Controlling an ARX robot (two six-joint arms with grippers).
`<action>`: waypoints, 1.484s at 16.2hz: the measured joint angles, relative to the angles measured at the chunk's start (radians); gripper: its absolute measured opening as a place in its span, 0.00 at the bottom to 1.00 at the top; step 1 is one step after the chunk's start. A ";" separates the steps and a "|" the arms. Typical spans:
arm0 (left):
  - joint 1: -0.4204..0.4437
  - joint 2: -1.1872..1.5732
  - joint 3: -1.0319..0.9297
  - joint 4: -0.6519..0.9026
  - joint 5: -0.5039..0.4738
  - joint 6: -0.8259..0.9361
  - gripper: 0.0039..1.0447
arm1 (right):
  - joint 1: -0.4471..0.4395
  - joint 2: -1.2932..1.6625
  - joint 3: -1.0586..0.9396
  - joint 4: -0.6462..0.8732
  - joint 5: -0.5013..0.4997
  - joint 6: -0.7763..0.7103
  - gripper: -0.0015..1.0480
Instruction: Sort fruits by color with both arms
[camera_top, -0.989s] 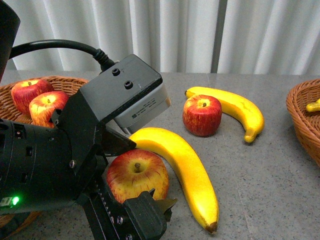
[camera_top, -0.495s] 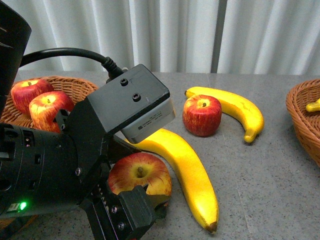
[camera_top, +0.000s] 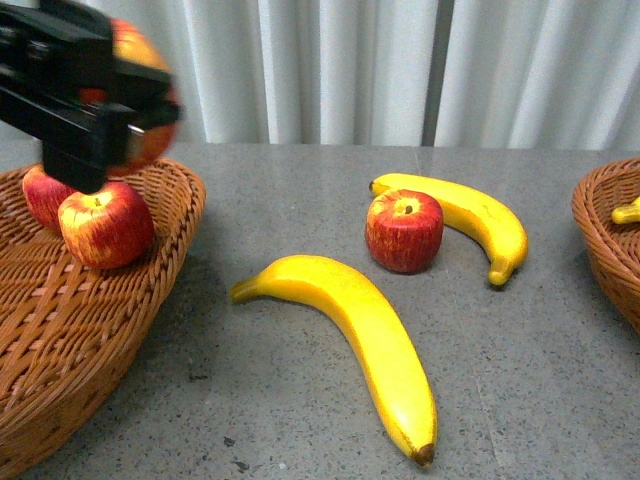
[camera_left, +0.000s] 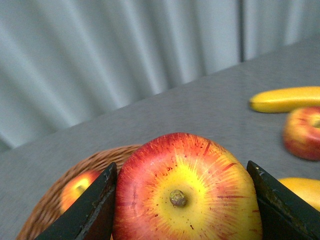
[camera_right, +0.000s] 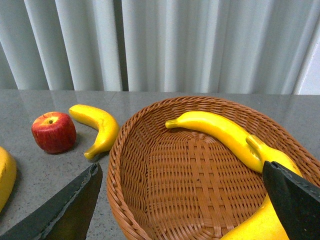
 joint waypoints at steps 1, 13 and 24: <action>0.072 -0.021 -0.018 -0.001 -0.029 -0.066 0.64 | 0.000 0.000 0.000 0.000 0.000 0.000 0.94; 0.214 -0.121 -0.158 -0.121 -0.041 -0.475 0.94 | 0.000 0.000 0.000 0.000 0.000 0.000 0.94; 0.024 -0.205 -0.121 -0.070 -0.005 -0.421 0.94 | 0.000 0.000 0.000 0.000 0.000 0.000 0.94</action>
